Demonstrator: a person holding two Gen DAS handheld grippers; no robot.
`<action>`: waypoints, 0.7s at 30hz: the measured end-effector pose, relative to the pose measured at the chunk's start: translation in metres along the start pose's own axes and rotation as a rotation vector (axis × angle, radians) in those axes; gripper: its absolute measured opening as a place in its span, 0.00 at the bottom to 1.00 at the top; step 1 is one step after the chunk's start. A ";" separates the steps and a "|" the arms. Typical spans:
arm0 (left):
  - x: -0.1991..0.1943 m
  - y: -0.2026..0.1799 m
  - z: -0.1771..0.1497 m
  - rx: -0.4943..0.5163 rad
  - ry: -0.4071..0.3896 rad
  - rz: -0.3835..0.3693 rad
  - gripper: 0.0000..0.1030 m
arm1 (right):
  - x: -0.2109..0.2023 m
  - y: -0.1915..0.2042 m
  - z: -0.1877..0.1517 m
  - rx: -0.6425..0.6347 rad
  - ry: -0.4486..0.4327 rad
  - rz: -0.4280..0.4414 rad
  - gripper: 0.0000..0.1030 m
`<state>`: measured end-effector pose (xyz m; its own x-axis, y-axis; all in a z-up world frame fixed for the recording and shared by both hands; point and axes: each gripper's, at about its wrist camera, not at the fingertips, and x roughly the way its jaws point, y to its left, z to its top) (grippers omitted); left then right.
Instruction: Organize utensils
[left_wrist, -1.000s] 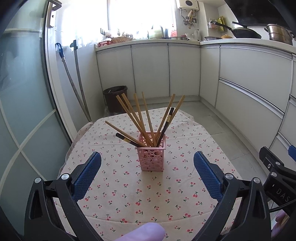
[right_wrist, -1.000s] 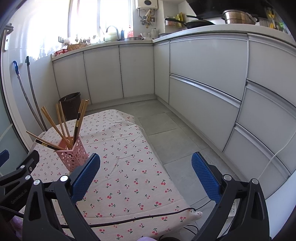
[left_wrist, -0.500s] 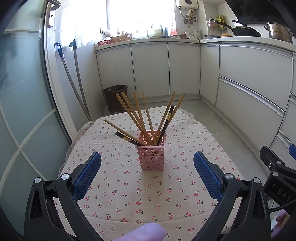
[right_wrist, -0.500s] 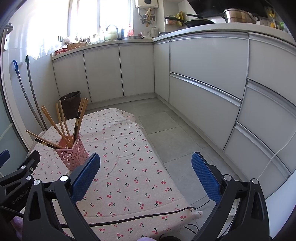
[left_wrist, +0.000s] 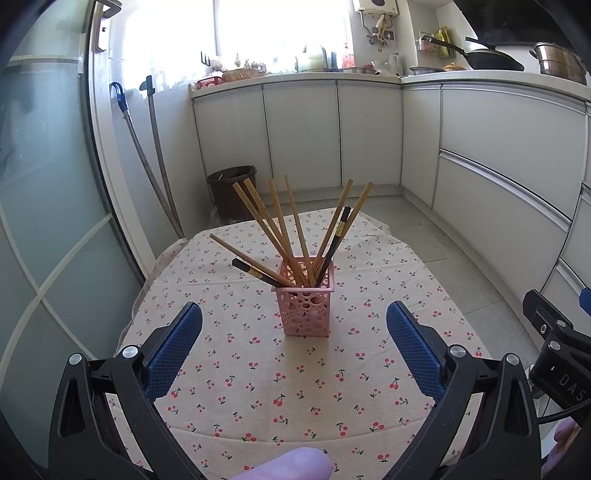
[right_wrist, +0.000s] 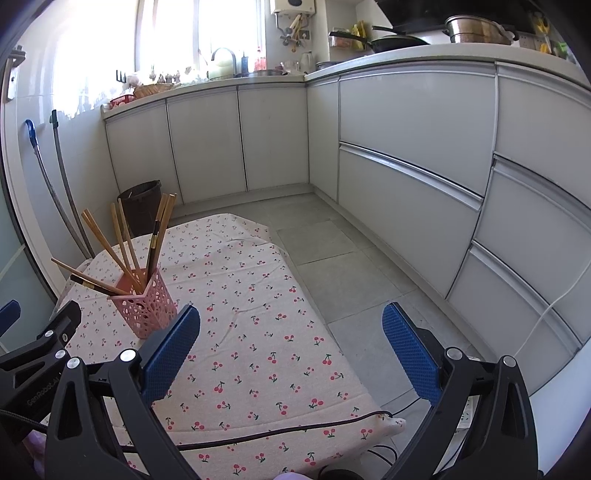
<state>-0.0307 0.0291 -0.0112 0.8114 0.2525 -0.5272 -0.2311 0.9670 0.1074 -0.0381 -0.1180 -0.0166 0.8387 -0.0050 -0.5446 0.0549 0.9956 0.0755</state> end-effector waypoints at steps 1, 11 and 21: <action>0.000 0.000 0.000 0.000 0.000 0.000 0.93 | 0.000 0.000 0.000 0.001 0.000 0.000 0.94; 0.001 0.000 -0.001 0.004 0.004 0.009 0.93 | 0.002 0.001 -0.001 0.000 0.011 -0.001 0.94; 0.001 -0.004 -0.001 0.017 0.006 0.015 0.93 | 0.004 0.002 -0.003 -0.007 0.021 -0.002 0.94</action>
<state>-0.0294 0.0254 -0.0136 0.8048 0.2666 -0.5303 -0.2340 0.9636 0.1293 -0.0360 -0.1153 -0.0210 0.8269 -0.0052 -0.5624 0.0530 0.9962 0.0688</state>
